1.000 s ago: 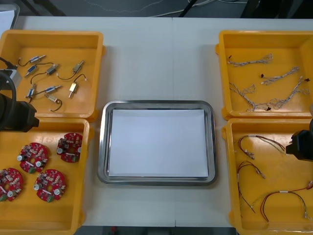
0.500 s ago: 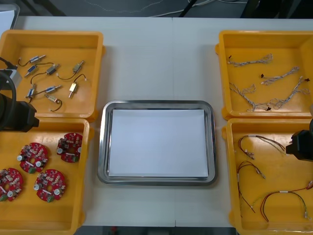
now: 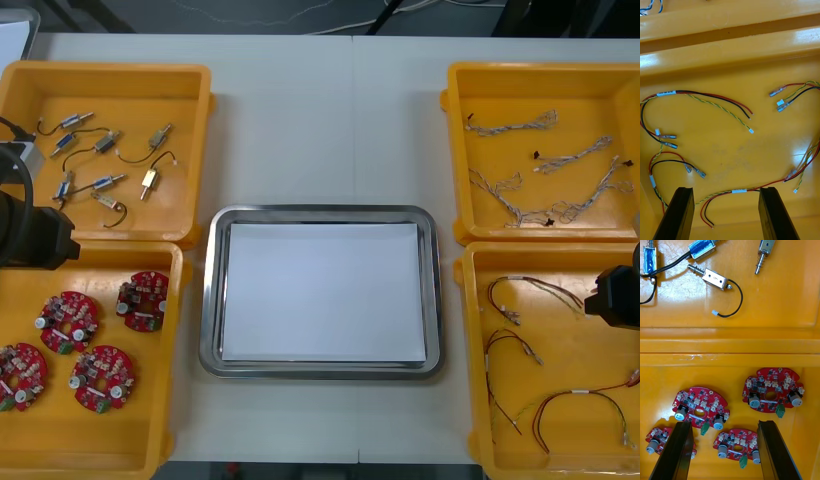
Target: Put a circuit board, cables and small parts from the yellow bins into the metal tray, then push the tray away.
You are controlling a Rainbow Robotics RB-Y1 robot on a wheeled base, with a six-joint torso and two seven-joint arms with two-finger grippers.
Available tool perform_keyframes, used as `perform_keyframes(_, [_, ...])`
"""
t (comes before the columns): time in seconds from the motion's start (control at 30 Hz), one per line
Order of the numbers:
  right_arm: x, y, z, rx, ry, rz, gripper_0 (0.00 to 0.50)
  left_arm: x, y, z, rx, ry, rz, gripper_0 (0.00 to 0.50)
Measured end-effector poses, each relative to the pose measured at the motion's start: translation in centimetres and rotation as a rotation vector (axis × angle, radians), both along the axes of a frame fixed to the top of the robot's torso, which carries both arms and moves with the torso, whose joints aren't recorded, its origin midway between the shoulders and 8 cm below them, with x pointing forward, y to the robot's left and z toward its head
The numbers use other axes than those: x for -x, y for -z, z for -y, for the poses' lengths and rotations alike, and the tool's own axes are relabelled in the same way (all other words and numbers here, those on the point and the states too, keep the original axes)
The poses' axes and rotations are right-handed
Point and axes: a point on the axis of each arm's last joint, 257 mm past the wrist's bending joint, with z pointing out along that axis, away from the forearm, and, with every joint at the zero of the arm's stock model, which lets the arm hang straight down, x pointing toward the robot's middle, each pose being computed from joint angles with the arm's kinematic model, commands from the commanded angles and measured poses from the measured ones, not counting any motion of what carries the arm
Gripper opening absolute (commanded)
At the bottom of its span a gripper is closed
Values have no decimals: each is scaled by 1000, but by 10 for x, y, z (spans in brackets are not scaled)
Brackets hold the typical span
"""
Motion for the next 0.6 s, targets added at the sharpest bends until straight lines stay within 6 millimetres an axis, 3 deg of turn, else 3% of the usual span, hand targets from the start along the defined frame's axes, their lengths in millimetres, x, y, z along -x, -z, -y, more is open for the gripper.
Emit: perform_keyframes(0.6, [0, 0, 0, 0, 0, 0, 500, 0, 0, 0, 0, 0, 0, 500])
